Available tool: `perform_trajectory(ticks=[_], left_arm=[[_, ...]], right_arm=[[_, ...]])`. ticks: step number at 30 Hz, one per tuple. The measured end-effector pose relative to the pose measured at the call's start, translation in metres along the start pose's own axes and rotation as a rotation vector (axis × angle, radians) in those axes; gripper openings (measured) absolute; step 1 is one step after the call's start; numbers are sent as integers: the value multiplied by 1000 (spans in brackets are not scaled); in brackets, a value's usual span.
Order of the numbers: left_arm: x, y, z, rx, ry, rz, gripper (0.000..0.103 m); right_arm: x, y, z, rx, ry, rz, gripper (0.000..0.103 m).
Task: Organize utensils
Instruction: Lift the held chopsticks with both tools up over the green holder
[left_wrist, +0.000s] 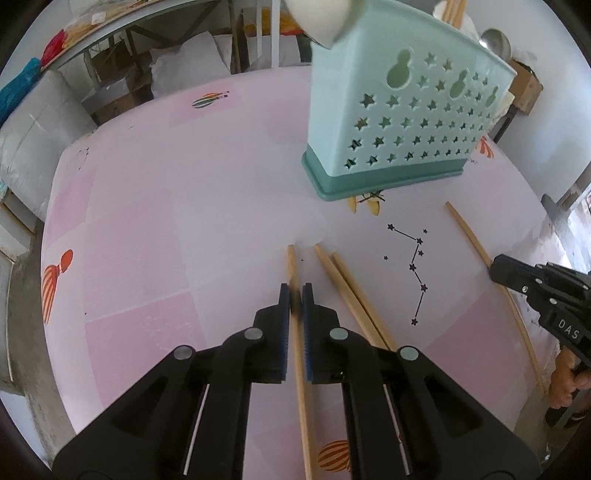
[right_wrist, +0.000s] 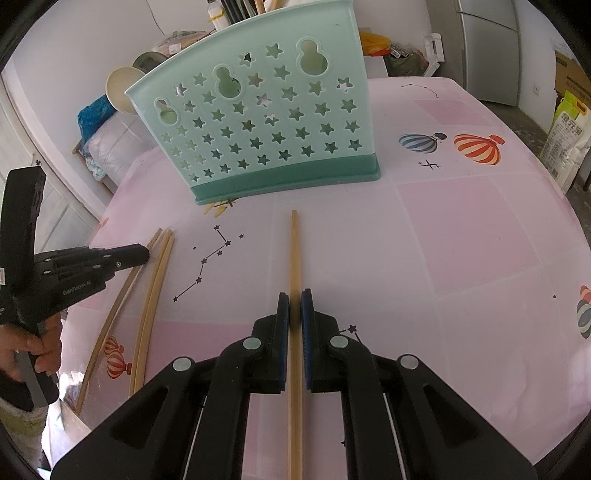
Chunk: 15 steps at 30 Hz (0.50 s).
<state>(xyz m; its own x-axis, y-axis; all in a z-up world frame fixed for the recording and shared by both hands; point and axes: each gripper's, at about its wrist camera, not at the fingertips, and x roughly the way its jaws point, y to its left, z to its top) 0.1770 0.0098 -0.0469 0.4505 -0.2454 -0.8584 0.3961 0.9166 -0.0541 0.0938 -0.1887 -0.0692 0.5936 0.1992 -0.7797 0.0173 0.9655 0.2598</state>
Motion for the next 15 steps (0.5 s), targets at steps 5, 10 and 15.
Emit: perform_trajectory(ticks=[5,10,15], left_arm=[[-16,7,1,-39,-44,-37,5],[-47,14,4,-77,-127,-86,5],[-83,22,8,-110,-215,-150,5]], right_arm=[[0,0,1,-5,2,-1,7],[1,-1,3,-5,2,3,7],[-9,-4,5,24,-43,50,7]])
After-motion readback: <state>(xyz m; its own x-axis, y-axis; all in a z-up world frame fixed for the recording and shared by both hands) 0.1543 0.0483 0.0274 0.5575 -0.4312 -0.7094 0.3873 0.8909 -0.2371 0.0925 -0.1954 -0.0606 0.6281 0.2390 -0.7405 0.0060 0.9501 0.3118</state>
